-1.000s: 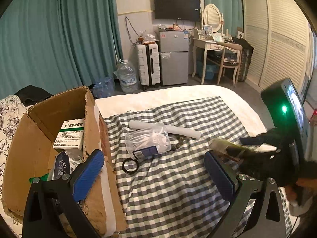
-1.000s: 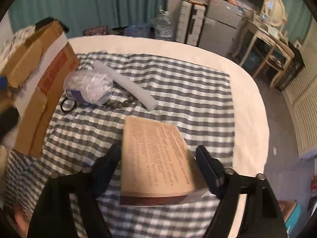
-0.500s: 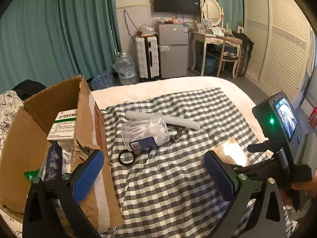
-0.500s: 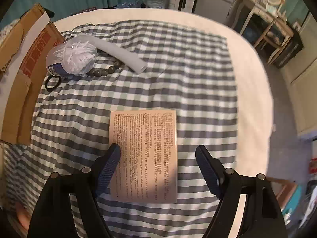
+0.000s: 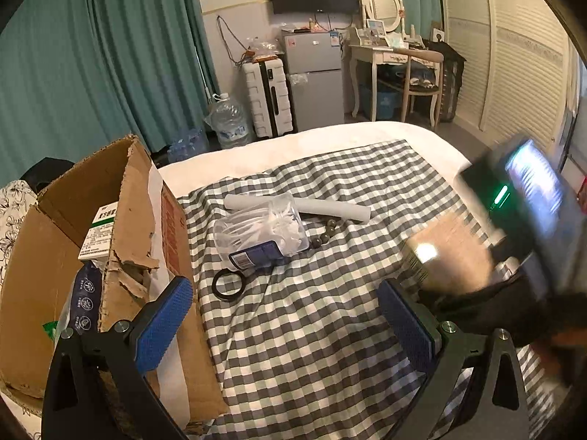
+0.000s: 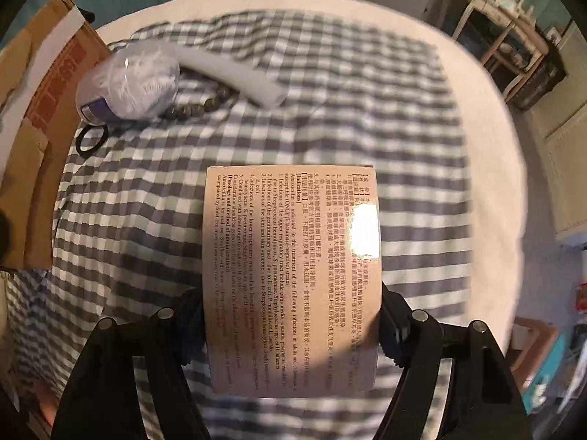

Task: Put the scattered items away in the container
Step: 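Grasp the printed instruction card with right tool and lift it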

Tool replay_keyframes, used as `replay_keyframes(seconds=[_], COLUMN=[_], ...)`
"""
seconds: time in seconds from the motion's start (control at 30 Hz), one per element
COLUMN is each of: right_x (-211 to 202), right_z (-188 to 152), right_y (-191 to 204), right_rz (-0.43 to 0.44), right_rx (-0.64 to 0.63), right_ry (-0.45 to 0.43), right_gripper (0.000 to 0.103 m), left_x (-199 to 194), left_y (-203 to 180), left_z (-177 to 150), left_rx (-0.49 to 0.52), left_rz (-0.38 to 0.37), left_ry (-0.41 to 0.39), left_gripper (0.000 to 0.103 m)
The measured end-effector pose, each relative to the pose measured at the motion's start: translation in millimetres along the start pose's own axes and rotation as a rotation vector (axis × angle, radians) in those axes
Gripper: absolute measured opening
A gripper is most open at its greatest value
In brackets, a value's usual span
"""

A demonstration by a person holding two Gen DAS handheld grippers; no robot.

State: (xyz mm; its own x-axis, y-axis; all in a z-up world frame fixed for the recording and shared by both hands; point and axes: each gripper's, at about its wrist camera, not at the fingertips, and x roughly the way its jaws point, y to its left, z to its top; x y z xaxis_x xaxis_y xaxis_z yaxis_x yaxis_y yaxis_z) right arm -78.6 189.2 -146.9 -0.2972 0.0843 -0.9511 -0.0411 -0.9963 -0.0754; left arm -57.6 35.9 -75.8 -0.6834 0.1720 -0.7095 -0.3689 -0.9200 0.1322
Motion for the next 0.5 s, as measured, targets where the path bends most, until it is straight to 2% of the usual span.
replay_keyframes(seconds=[0.2, 0.4, 0.5], right_x=[-58, -85, -90], right_z=[-3, -3, 2], right_y=[-19, -22, -26], right_rz=[0.006, 0.028, 0.056], right_rx=[0.106, 0.124, 0.137], right_ry=[-0.070, -0.113, -0.135], right_gripper=[0.074, 0.074, 0.074], left_x=[-3, -2, -6], left_y=[-3, -12, -23], left_z=[-1, -6, -8], left_rx=[0.002, 0.028, 0.020], left_rz=[-0.002, 0.033, 0.010], left_ry=[-0.002, -0.003, -0.007], left_gripper=[0.103, 0.103, 0.103])
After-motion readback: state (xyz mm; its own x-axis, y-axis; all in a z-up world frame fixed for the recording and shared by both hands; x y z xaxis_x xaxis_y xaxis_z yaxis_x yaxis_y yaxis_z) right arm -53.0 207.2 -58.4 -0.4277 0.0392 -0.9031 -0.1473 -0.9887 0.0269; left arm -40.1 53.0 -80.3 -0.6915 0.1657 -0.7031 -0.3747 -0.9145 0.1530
